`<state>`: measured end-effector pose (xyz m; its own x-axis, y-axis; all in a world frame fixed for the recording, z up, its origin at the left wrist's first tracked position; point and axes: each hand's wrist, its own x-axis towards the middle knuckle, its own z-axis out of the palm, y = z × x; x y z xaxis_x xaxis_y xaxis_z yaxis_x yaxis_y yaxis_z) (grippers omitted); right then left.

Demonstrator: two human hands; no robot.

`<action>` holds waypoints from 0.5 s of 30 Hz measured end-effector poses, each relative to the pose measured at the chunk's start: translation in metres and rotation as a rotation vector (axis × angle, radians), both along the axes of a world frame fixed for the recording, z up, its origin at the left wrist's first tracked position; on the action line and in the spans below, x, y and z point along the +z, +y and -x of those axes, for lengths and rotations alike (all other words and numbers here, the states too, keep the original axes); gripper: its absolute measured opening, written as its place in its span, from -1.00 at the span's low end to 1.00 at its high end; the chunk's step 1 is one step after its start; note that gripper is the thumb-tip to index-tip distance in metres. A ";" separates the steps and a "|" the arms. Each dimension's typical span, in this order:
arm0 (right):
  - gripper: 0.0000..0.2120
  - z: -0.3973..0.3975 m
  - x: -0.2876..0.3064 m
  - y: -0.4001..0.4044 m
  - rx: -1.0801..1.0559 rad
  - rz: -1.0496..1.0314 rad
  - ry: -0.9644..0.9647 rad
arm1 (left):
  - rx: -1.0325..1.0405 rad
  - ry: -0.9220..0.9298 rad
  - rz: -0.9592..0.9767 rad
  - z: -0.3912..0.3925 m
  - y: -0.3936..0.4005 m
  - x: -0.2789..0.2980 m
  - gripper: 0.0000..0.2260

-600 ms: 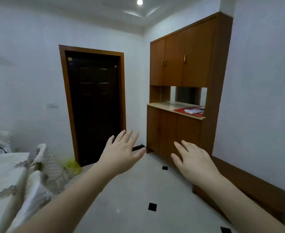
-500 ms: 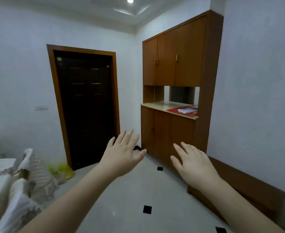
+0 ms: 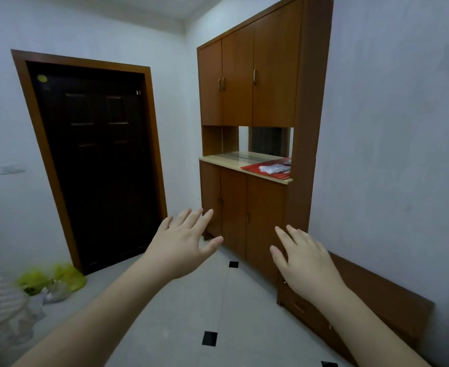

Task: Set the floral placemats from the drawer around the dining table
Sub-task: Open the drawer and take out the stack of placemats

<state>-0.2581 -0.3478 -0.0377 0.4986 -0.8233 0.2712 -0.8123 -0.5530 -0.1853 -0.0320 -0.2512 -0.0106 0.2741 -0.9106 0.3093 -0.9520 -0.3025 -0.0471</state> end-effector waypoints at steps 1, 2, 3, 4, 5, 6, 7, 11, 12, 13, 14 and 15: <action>-0.45 -0.002 0.000 -0.002 0.006 0.000 0.001 | -0.012 -0.005 0.004 0.001 -0.002 0.001 -0.33; -0.45 -0.006 0.000 -0.007 0.009 -0.002 0.000 | -0.018 -0.003 0.008 0.000 -0.007 0.002 -0.33; -0.45 -0.013 -0.003 -0.016 0.010 0.004 0.004 | -0.019 -0.002 0.013 -0.005 -0.017 0.000 -0.32; -0.45 -0.023 -0.005 -0.028 0.010 0.008 0.004 | -0.019 0.003 0.018 -0.013 -0.028 -0.002 -0.32; -0.45 -0.033 -0.006 -0.039 0.011 0.010 0.007 | -0.021 0.006 0.024 -0.022 -0.040 -0.004 -0.31; -0.45 -0.044 -0.006 -0.050 0.010 0.008 0.017 | -0.024 0.004 0.029 -0.032 -0.052 -0.006 -0.30; -0.45 -0.055 -0.007 -0.061 0.012 0.008 0.024 | -0.030 -0.001 0.033 -0.043 -0.063 -0.010 -0.30; -0.46 -0.105 -0.009 -0.103 0.011 0.023 0.023 | -0.081 -0.004 -0.012 -0.080 -0.109 -0.026 -0.30; -0.46 -0.117 -0.008 -0.112 0.005 0.029 0.023 | -0.104 -0.005 -0.032 -0.088 -0.121 -0.028 -0.31; -0.46 -0.128 -0.007 -0.122 0.001 0.036 0.026 | -0.128 -0.001 -0.042 -0.096 -0.134 -0.029 -0.33; -0.46 -0.138 -0.006 -0.131 -0.004 0.042 0.028 | -0.151 0.002 -0.040 -0.105 -0.147 -0.029 -0.34; -0.47 -0.146 -0.006 -0.140 -0.012 0.048 0.027 | -0.172 -0.003 -0.026 -0.112 -0.160 -0.029 -0.35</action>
